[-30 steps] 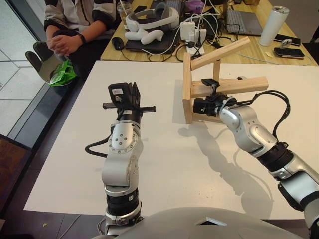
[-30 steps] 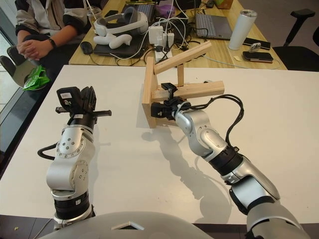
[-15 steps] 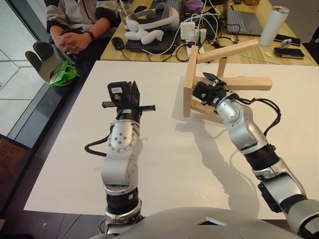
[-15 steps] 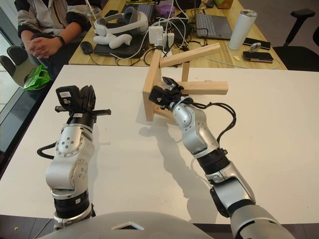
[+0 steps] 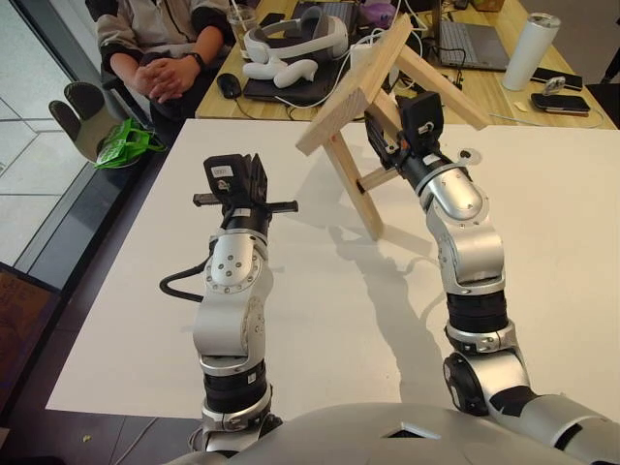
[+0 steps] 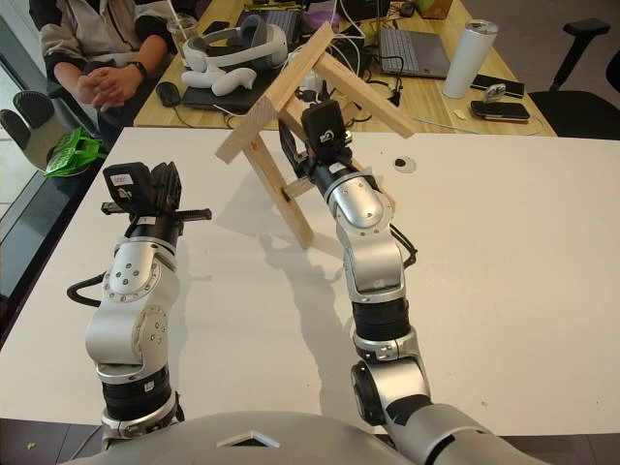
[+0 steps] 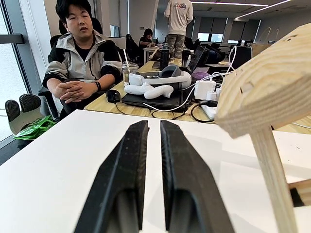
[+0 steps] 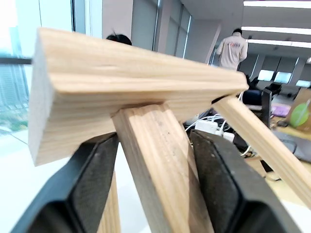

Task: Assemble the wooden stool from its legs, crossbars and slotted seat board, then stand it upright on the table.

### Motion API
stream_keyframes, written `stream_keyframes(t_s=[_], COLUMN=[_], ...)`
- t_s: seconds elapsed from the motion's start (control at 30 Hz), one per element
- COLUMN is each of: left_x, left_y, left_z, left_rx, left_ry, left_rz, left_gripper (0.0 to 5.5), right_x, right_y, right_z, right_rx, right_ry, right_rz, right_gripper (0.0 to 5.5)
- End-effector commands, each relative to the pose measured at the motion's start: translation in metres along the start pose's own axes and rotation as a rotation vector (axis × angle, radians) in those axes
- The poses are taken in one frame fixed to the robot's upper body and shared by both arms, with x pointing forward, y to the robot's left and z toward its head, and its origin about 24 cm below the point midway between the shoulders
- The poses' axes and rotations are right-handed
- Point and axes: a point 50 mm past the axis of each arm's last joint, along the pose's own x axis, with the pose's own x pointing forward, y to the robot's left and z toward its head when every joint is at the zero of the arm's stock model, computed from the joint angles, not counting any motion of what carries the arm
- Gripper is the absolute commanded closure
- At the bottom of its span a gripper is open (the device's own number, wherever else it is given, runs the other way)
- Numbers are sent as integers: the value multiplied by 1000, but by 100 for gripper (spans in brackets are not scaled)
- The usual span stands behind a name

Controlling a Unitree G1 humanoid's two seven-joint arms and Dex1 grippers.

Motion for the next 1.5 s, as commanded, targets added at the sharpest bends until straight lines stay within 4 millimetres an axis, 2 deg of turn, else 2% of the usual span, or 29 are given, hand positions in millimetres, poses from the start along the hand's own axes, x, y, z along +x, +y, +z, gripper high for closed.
stream_keyframes(t_s=[0.03, 0.1, 0.17, 0.27, 0.33, 0.47, 0.57, 0.67, 0.77, 0.83, 0.9, 1.03, 1.13, 1.2, 1.27, 1.33, 1.4, 1.5], left_x=[1, 0, -1, -2, -4, -18, -36, -55, -62, -68, -74, -84, -88, -91, -95, -94, -91, -84], left_y=[0, 0, 0, 1, 1, 2, -4, -10, -11, -20, -18, -10, -5, -6, -11, -12, -6, -2], left_z=[0, -1, -2, -3, -4, -18, -25, -29, -37, -32, -30, -37, -35, -27, -21, -27, -36, -46], left_rx=[10, 10, 11, 10, 10, 52, 13, -25, 34, 128, 190, 44, 43, 71, 60, 8, -101, -161], left_ry=[-2, 2, 6, 8, 7, 18, 2, -6, 34, 0, -3, 108, 117, 38, -18, -2, 20, 33], left_rz=[-1, -2, -2, -3, -19, -59, -100, -125, -150, -239, -238, -250, -244, -319, -404, -416, -364, -318], left_gripper=[506, 506, 506, 506, 506, 506, 506, 506, 506, 506, 506, 506, 506, 506, 506, 506, 506, 506], right_x=[-12, -23, -35, -55, -72, -124, -147, -170, -178, -185, -192, -205, -210, -214, -214, -213, -212, -209], right_y=[-7, -12, -18, -29, -32, -37, -29, -8, -1, -1, 1, 4, 6, 4, 9, 12, 11, 6], right_z=[-24, -27, -31, -35, -36, -39, -38, -42, -39, -38, -39, -30, -28, -24, -19, -25, -36, -50], right_rx=[137, 164, 182, 247, 270, 226, 156, 119, 51, 27, 14, 170, 156, 78, 32, 88, 167, 209], right_ry=[101, 94, 92, 91, 75, 53, 23, 64, 98, 118, 156, 76, 72, 79, 54, 65, 77, 106], right_rz=[-40, -53, -75, -129, -141, -265, -362, -421, -411, -444, -471, -521, -530, -545, -484, -449, -433, -437], right_gripper=[315, 325, 358, 358, 327, 256, 208, 208, 208, 208, 208, 208, 208, 208, 208, 208, 208, 208])
